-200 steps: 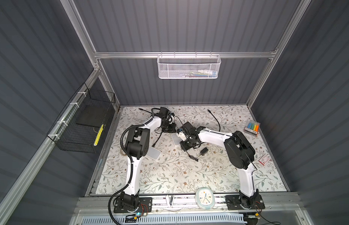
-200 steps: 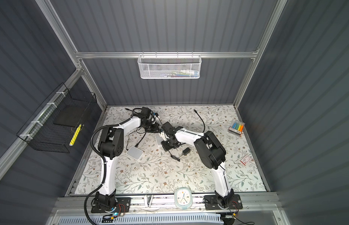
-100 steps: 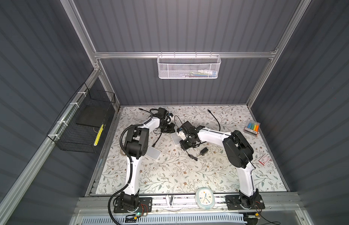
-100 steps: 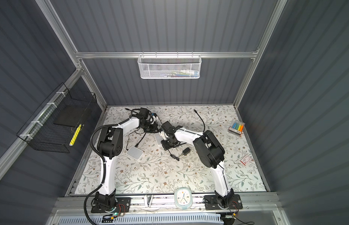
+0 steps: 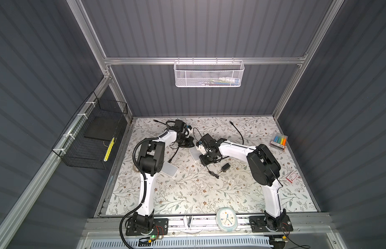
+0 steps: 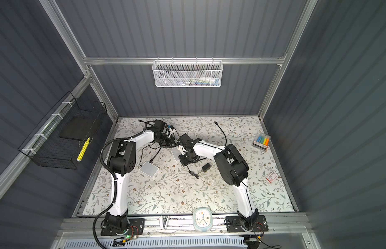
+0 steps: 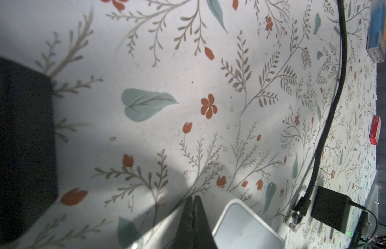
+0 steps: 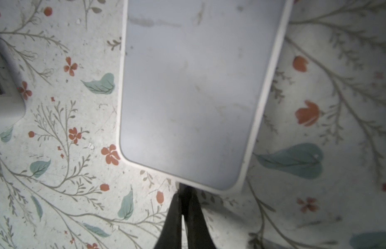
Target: Insert the plug into the switch port
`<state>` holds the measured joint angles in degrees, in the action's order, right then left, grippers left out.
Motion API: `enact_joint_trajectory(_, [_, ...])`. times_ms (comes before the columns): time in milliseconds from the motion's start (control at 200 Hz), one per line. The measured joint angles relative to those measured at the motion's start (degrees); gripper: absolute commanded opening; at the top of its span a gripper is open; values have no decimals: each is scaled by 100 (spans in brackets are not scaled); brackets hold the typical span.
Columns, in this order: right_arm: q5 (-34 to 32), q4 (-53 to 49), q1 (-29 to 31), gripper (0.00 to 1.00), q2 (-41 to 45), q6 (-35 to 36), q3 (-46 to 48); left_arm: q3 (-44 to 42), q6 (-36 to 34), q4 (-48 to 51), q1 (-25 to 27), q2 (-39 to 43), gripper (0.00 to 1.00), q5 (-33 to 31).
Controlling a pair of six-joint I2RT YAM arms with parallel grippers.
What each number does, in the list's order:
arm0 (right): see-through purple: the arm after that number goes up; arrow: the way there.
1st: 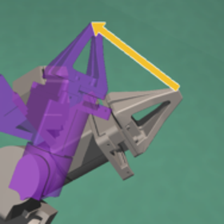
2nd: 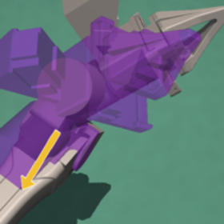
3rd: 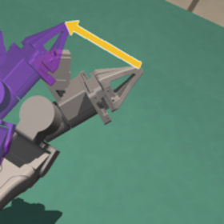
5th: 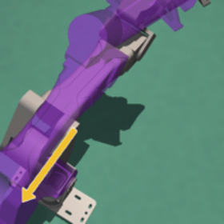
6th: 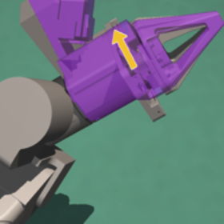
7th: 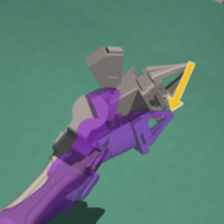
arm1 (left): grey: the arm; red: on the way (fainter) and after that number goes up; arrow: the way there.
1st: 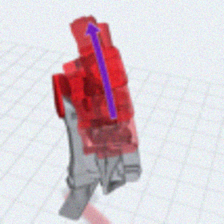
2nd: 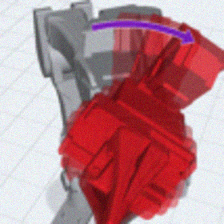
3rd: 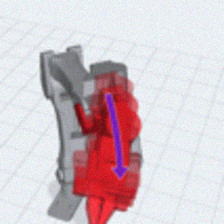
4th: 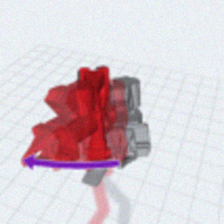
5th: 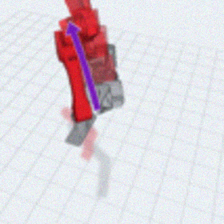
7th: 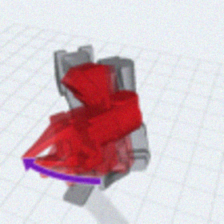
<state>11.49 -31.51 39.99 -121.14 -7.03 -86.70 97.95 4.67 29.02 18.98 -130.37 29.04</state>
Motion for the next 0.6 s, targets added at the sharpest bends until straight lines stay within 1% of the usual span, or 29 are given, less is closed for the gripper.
enact_joint_trajectory(380, [-63,-254,-7,0,0,116,-76,-275,-15,-409,-2,9,0,273])
enact_joint_trajectory(600, [-81,-385,-31,0,-11,127,-151,-531,-13,-627,-2,129,0,317])
